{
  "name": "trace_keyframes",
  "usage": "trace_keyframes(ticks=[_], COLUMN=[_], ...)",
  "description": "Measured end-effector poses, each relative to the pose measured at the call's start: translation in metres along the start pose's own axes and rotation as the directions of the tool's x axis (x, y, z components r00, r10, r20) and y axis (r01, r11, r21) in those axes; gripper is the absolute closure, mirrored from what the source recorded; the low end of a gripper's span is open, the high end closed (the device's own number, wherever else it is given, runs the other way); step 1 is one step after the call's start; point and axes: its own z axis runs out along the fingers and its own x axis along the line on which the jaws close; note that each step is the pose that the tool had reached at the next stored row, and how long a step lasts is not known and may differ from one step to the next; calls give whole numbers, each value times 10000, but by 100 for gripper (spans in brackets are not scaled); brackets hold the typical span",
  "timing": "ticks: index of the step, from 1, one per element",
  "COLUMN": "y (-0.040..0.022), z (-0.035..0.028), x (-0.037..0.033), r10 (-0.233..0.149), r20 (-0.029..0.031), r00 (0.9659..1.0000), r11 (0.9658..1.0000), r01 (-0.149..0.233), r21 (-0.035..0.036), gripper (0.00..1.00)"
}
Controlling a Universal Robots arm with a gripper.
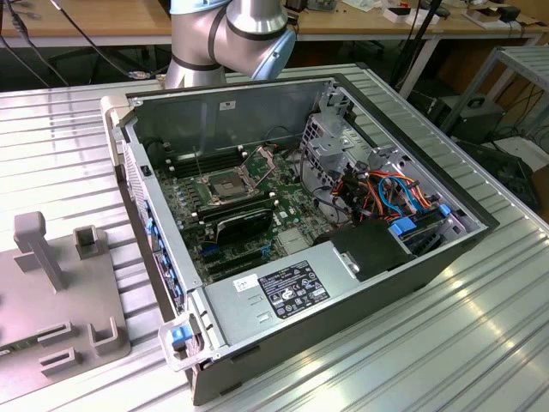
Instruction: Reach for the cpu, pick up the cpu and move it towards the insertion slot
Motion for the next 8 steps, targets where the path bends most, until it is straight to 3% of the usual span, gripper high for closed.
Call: trace_keyframes(ticks=[8], y=[1], z=[-1], x=[-26], r10=[-1], r20=[0], r00=[10000], r11=[10000], r01=[1], r21=[0], gripper=[45])
